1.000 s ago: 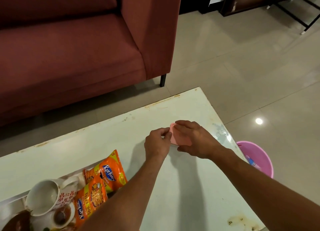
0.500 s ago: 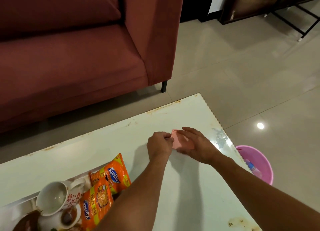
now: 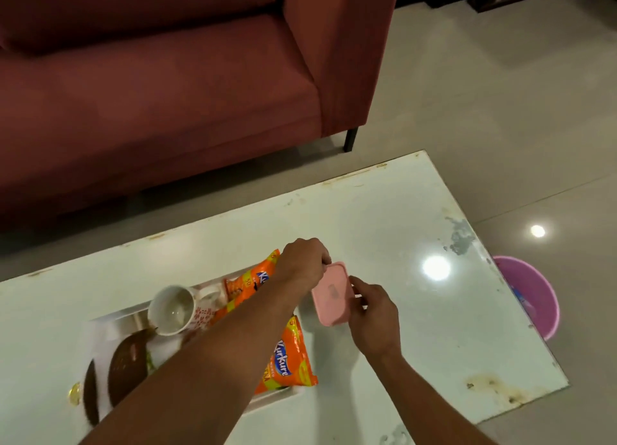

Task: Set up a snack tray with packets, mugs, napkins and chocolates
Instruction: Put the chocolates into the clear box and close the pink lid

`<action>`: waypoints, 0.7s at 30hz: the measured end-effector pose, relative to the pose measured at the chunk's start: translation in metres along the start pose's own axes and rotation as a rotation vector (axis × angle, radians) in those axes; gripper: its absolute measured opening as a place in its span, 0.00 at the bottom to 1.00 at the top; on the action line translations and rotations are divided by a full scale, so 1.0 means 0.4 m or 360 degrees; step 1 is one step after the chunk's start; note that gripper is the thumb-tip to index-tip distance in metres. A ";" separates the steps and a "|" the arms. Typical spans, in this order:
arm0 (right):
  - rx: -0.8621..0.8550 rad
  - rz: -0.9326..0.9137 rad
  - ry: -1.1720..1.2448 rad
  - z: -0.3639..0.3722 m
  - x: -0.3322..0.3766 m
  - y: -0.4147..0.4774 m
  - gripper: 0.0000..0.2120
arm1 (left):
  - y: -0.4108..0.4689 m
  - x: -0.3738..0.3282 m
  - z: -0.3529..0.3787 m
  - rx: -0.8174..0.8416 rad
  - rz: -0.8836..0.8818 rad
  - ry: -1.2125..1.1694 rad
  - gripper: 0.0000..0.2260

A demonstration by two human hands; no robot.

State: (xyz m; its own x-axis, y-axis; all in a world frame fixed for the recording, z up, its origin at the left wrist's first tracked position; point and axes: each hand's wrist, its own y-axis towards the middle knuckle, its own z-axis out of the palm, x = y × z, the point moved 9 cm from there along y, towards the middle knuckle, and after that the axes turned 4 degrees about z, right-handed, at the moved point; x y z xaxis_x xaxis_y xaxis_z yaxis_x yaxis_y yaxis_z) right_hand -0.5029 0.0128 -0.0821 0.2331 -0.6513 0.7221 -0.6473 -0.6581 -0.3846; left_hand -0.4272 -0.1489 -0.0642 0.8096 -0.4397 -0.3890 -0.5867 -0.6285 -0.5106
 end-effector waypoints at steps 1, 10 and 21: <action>0.0002 0.0002 -0.0020 0.005 0.000 -0.009 0.19 | -0.007 0.003 0.003 0.0009 0.0013 0.0026 0.12; -0.0055 -0.0009 -0.0113 0.000 0.000 -0.039 0.19 | -0.042 0.005 0.027 -0.0003 0.0102 0.0156 0.16; -0.0132 0.0099 -0.0007 0.059 -0.017 -0.316 0.09 | -0.626 0.625 -0.441 -0.1910 -0.0290 -0.0945 0.11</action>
State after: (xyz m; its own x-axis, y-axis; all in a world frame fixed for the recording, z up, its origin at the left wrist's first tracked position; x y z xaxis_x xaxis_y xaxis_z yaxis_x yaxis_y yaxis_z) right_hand -0.4055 0.0917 -0.0519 0.1941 -0.6917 0.6956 -0.7186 -0.5829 -0.3792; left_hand -0.0745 -0.2146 0.1017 0.5637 -0.1408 -0.8139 0.1536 -0.9503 0.2707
